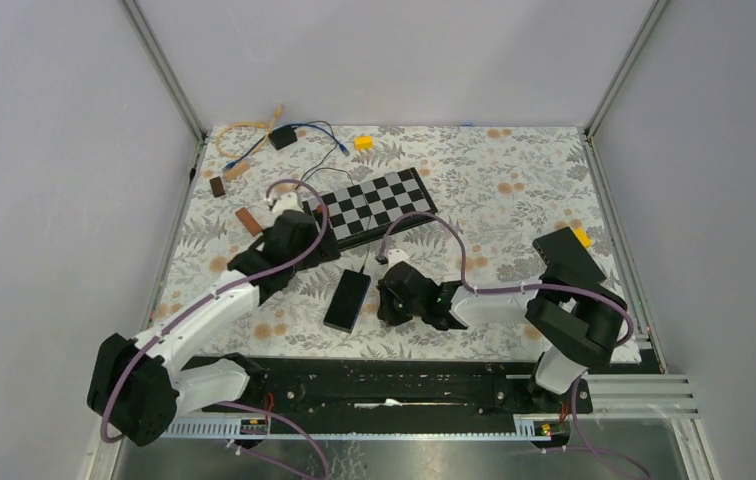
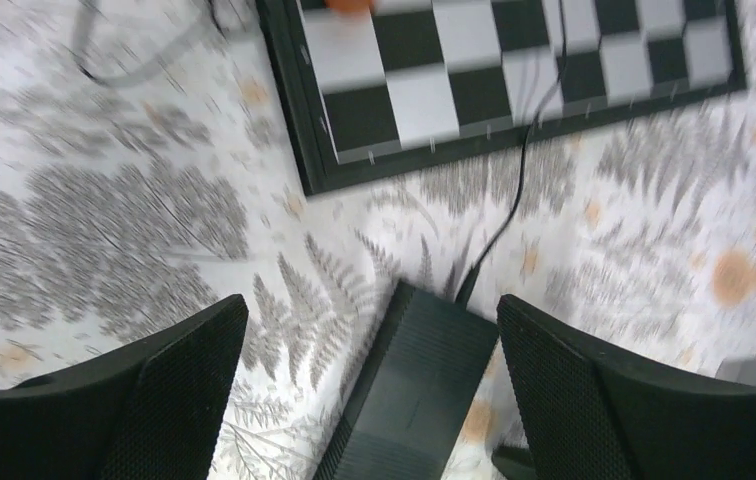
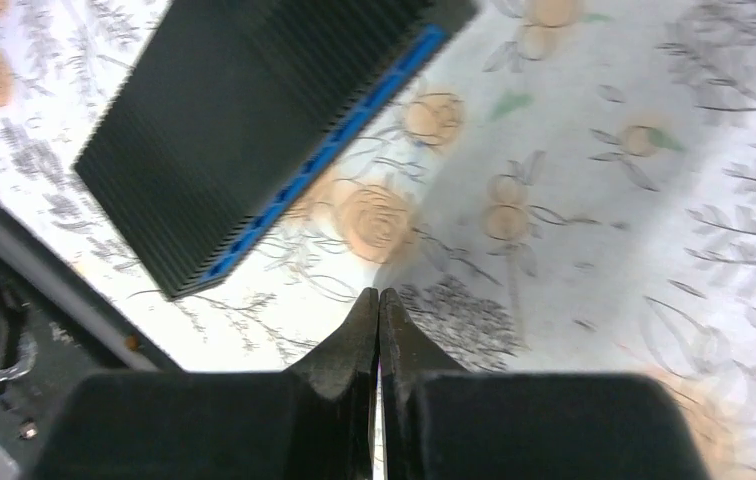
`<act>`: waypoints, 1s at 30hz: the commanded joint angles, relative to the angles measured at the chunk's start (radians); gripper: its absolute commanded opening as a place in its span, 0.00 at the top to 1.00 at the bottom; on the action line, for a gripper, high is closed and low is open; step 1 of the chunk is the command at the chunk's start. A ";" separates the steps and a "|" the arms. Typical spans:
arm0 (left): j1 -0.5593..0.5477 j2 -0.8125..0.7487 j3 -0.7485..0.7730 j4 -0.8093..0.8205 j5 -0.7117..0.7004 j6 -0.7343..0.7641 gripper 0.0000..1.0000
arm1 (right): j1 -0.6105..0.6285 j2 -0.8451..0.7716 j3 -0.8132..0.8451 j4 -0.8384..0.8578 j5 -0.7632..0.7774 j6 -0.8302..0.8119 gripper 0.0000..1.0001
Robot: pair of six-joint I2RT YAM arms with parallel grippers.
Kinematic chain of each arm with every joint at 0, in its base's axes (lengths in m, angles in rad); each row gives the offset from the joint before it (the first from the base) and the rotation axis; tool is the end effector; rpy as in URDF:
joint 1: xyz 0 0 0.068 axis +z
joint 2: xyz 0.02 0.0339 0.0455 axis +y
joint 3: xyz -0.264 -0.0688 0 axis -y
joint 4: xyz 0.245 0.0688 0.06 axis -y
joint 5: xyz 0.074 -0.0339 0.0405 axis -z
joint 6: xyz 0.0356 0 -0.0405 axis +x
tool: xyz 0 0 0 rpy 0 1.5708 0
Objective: Insert the plug into the switch port
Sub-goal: Adjust the switch port at the center of the board.
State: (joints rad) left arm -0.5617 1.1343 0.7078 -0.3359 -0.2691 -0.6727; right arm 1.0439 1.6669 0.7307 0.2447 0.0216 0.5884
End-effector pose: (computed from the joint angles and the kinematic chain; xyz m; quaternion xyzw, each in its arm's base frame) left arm 0.2036 -0.1169 0.2312 -0.1032 0.9068 -0.1250 0.3892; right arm 0.1632 0.2791 0.1447 -0.1998 0.8825 0.3034 0.2987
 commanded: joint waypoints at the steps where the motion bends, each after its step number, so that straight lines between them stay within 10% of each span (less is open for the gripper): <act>1: 0.086 -0.042 0.132 -0.076 -0.108 0.059 0.02 | -0.035 -0.067 0.030 -0.175 0.125 -0.047 0.97; 16: 0.391 0.141 0.415 -0.112 -0.032 0.154 0.01 | -0.206 -0.332 0.030 -0.335 0.174 -0.129 0.58; 30: 0.529 0.328 0.444 -0.013 0.026 0.062 0.03 | -0.224 -0.369 -0.016 -0.321 0.135 -0.126 0.55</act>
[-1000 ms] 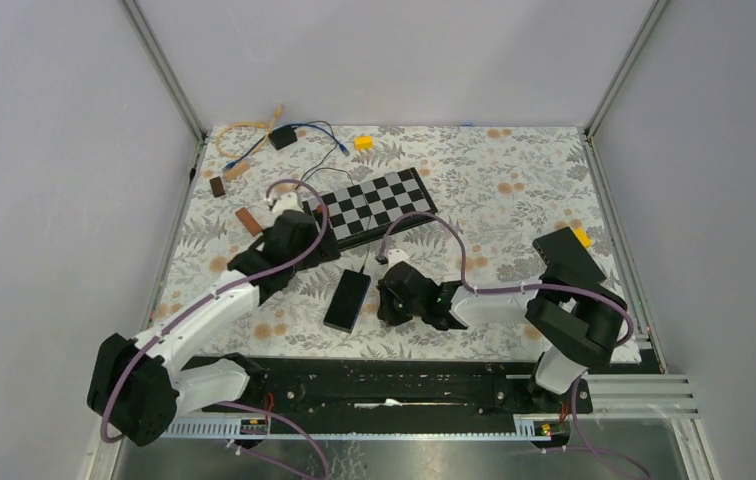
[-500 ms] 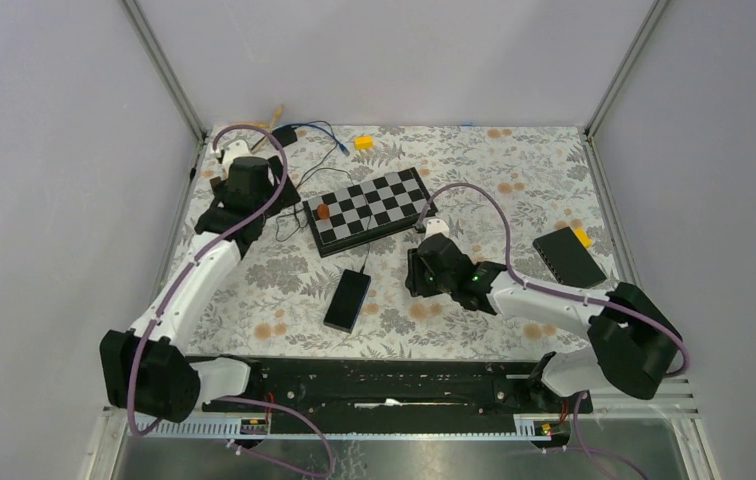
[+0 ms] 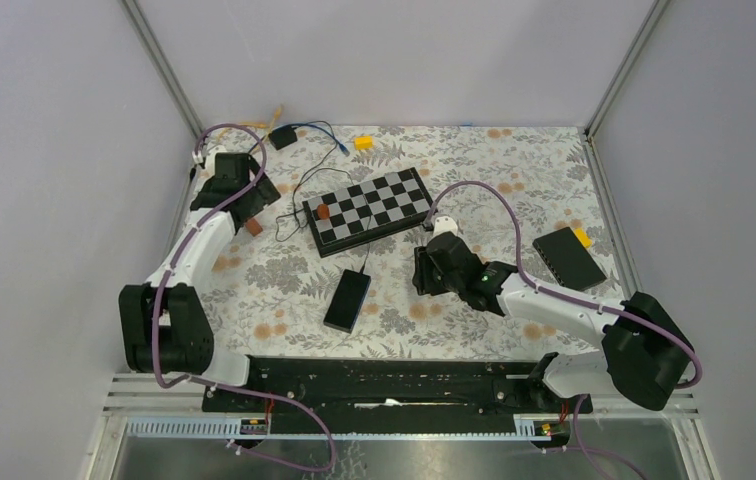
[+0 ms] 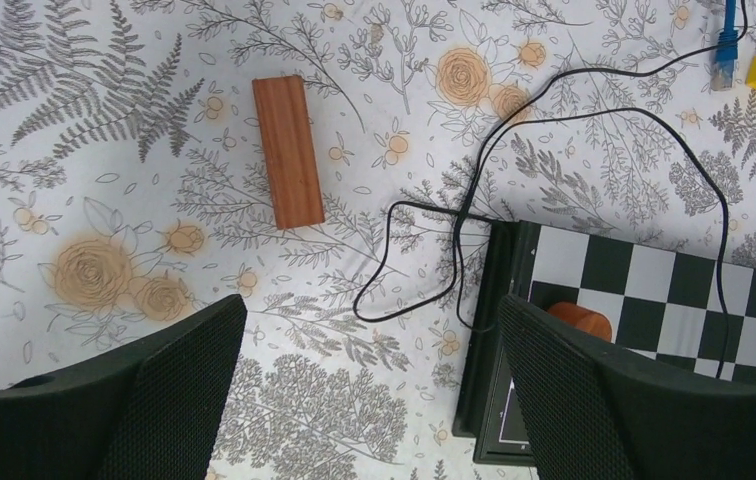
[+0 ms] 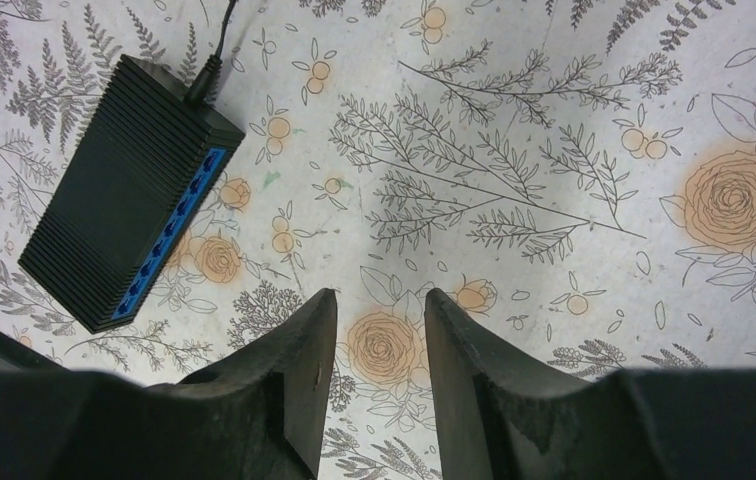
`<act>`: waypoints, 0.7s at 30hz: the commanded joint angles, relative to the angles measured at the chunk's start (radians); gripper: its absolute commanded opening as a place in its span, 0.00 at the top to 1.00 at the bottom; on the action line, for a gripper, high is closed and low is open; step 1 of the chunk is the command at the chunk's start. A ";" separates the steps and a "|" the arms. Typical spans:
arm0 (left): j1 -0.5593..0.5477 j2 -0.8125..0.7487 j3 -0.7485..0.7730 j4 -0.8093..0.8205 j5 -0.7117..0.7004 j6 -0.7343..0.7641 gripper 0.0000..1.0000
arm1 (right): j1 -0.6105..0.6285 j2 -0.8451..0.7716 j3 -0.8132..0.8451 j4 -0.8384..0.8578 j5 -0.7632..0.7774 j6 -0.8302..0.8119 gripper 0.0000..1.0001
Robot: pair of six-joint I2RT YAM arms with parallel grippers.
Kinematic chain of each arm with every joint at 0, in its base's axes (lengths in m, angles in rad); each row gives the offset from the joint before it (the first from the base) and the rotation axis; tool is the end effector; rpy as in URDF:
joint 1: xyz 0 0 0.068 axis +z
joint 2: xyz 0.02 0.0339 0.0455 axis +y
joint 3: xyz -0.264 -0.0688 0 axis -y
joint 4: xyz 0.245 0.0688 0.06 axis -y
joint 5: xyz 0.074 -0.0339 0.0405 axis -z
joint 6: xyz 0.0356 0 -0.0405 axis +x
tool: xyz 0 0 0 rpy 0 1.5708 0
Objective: Insert the plug into the switch port
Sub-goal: Adjust the switch port at the center of the board, then pick up the connector from the corner of the board.
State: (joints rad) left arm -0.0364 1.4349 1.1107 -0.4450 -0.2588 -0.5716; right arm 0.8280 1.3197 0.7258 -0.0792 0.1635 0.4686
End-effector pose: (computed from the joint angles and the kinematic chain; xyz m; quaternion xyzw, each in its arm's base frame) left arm 0.3136 -0.0023 0.2785 -0.2900 0.8672 -0.0024 0.4047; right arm 0.1912 0.1996 0.2138 -0.1256 0.8898 0.2025 0.3892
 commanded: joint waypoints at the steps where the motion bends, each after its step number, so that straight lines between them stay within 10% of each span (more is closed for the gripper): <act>1: 0.004 0.037 0.040 0.116 0.011 -0.046 0.04 | -0.009 -0.023 -0.013 0.005 -0.009 -0.008 0.55; 21: -0.118 0.505 0.430 0.270 0.041 0.050 0.08 | -0.019 -0.033 -0.017 0.002 -0.068 -0.019 0.54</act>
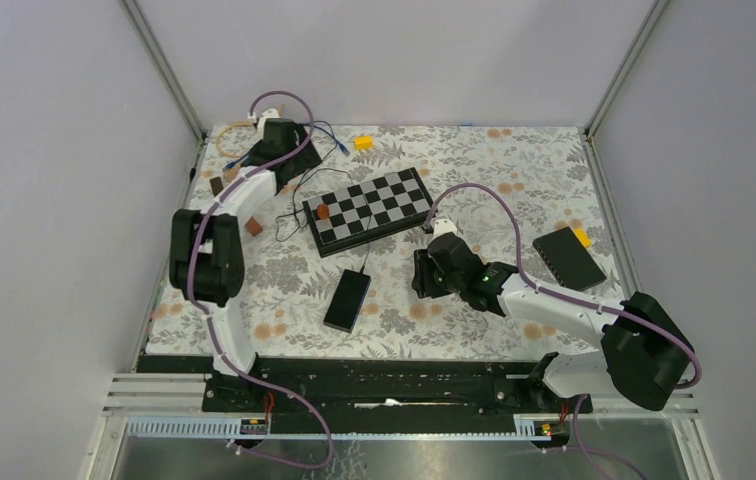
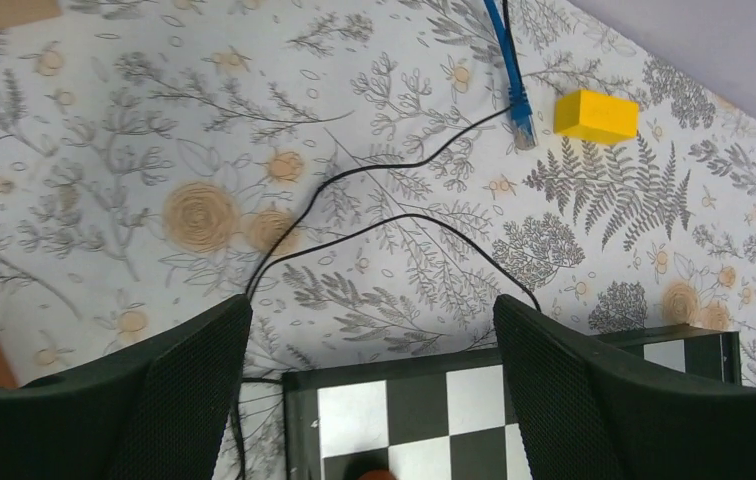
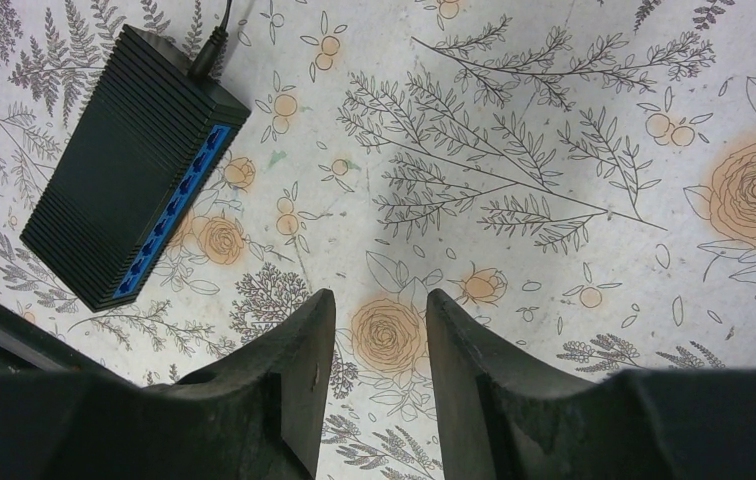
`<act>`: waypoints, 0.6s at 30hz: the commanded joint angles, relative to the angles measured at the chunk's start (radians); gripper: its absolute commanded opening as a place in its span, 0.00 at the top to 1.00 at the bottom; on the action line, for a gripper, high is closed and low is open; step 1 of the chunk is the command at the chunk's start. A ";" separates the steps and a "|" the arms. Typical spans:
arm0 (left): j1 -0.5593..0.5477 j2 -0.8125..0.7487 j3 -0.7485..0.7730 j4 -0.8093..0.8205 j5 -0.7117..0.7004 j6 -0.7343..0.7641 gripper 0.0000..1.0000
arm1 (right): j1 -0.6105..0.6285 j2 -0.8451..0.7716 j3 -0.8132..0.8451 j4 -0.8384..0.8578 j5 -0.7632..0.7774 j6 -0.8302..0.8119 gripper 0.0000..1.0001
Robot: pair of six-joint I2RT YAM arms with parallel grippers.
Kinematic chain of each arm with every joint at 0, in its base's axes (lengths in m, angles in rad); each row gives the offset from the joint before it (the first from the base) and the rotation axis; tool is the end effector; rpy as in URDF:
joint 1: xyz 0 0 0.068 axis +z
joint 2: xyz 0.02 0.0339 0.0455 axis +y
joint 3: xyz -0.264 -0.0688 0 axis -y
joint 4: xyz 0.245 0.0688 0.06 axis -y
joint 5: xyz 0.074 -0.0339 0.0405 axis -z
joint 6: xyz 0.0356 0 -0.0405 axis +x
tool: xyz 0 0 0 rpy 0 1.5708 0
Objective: Insert the plug into the switch port
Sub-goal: Pick up the connector from the corner of the board.
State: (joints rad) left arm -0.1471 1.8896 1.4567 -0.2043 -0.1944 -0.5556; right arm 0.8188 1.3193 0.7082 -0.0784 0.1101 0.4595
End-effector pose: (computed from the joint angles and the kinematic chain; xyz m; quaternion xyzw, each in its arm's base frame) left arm 0.4341 -0.0574 0.2511 -0.2230 0.8615 -0.0728 0.4504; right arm 0.1899 0.1973 0.2082 -0.1383 0.8928 0.2141 0.3715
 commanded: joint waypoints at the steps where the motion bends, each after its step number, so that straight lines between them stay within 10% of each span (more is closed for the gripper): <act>1: -0.005 0.072 0.109 0.028 -0.036 0.043 0.08 | -0.011 -0.032 0.002 -0.001 -0.015 -0.009 0.54; 18: 0.065 0.275 0.250 0.309 -0.186 0.410 0.06 | -0.012 -0.015 0.010 -0.044 -0.026 -0.033 0.53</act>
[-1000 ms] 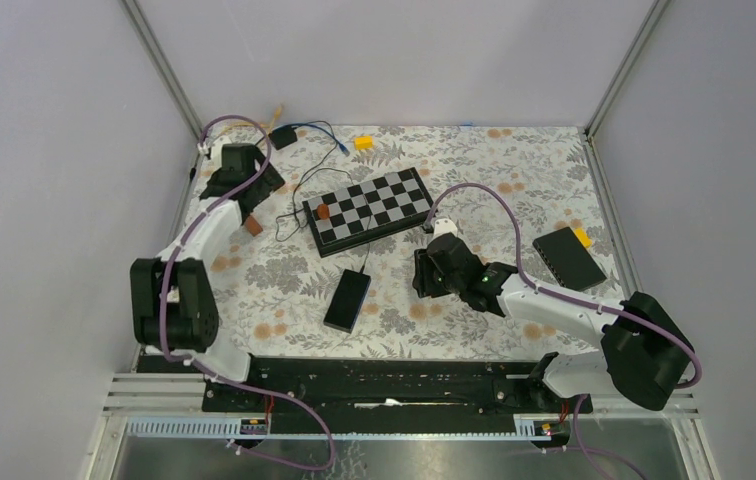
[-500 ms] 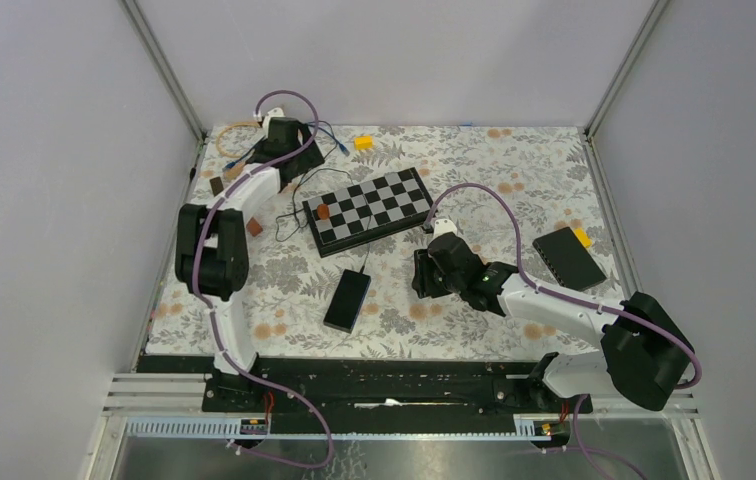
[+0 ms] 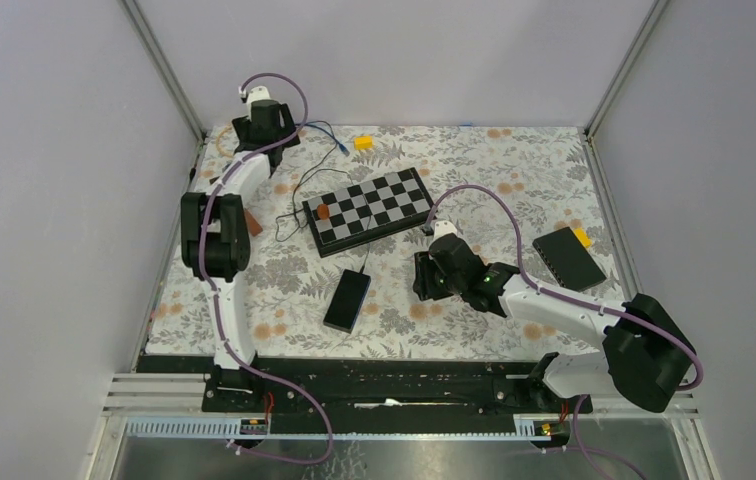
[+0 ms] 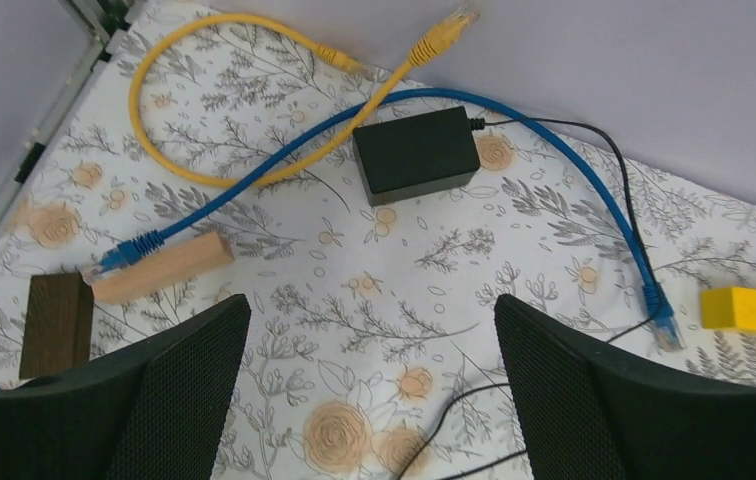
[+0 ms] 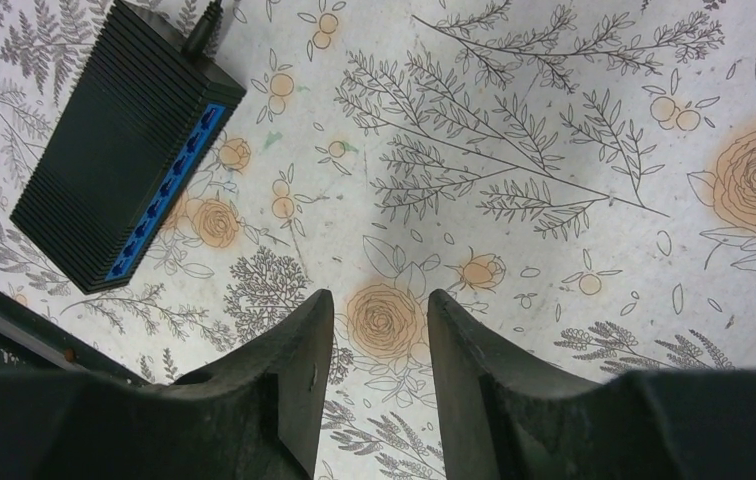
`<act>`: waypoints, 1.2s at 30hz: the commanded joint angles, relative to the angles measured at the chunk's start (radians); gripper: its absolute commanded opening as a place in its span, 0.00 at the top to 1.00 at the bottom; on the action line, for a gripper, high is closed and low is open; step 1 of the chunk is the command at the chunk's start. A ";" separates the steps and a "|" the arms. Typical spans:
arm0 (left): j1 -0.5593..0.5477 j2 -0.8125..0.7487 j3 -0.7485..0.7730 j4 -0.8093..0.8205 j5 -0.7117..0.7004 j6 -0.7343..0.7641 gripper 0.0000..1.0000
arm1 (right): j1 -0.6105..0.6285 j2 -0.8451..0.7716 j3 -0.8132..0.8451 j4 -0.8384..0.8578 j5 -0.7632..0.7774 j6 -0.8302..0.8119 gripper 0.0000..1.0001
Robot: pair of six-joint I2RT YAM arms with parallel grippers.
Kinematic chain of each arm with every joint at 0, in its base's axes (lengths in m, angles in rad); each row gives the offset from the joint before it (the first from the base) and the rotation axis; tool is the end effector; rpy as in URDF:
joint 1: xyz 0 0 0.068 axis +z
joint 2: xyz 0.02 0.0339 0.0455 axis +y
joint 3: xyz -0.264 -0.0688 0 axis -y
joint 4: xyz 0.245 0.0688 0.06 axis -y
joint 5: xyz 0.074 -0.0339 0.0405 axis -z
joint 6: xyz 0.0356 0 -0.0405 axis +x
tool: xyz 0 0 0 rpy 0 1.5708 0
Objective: Insert the plug into the switch port
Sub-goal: Pick up the connector from the corner of the board.
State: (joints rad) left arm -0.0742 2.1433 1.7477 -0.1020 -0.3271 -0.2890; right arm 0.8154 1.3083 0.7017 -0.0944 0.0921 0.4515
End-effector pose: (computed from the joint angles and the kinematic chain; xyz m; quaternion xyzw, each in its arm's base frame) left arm 0.5063 -0.0262 0.2449 -0.1737 0.8342 0.0465 0.5214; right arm 0.1879 0.1948 0.2075 -0.1449 0.8945 0.2155 0.3639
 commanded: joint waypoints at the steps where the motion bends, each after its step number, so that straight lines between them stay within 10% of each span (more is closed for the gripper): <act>1: -0.008 0.021 -0.062 0.251 -0.053 0.162 0.06 | -0.009 -0.002 0.019 -0.029 -0.008 -0.030 0.53; 21: 0.118 0.309 0.206 0.478 0.080 0.229 0.03 | -0.016 0.241 0.191 -0.090 -0.080 -0.073 0.52; 36: 0.156 0.510 0.506 0.311 0.290 0.271 0.09 | -0.022 0.369 0.280 -0.136 -0.089 -0.111 0.52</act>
State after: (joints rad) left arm 0.0879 2.6495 2.1784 0.2173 -0.1230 -0.0700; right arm 0.8040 1.6638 0.9386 -0.2028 0.0124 0.3592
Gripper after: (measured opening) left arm 0.910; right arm 0.477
